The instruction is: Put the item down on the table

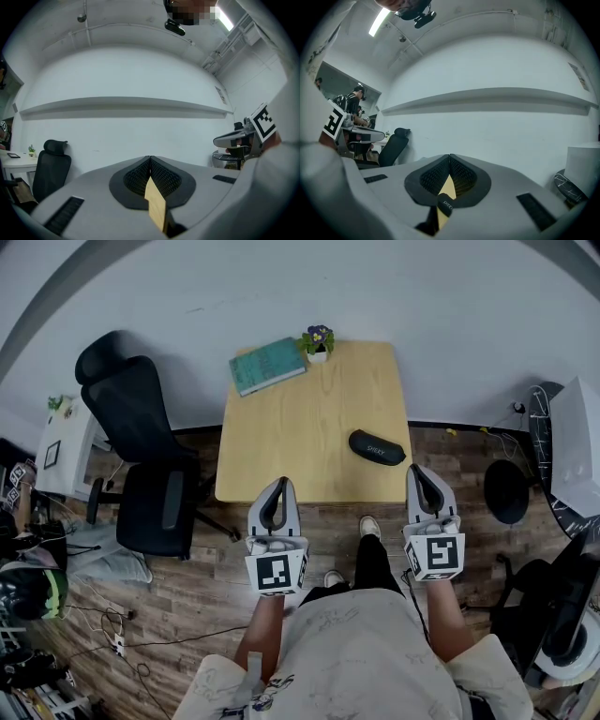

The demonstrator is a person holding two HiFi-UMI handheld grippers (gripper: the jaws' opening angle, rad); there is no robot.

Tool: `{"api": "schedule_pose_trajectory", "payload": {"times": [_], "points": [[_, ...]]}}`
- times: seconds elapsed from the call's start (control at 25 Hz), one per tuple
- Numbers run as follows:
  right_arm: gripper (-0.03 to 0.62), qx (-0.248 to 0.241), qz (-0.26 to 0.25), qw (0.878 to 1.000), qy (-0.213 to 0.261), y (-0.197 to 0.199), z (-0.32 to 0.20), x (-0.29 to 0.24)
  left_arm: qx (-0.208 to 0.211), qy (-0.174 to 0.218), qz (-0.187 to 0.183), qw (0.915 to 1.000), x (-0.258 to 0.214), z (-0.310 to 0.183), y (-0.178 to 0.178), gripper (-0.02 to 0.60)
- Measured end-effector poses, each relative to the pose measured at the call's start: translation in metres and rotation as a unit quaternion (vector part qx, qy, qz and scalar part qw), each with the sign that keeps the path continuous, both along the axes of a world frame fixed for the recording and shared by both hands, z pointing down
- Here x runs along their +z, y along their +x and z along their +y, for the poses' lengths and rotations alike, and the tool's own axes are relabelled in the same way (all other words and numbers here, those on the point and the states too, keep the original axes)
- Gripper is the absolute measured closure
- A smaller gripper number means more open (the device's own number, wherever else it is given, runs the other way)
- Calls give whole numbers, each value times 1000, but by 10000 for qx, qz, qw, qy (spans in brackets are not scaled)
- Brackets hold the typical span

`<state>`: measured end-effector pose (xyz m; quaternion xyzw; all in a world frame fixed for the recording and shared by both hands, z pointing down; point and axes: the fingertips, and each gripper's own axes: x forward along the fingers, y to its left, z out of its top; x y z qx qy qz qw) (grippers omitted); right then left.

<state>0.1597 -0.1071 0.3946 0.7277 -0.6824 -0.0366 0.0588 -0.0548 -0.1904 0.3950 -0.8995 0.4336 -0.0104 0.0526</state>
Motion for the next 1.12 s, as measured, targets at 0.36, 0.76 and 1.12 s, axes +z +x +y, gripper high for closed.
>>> {"api": "schedule_pose_trajectory", "payload": {"times": [0.36, 0.76, 1.12], "points": [[579, -13, -271, 9996, 36, 6, -3, -2, 10, -35, -3, 10000, 1, -5, 0, 574], [579, 165, -517, 9983, -204, 17, -1, 19, -93, -319, -31, 9994, 23, -13, -7, 574], [579, 87, -423, 9986, -296, 16, 1, 21, -45, -399, -55, 9992, 30, -6, -4, 574]]}}
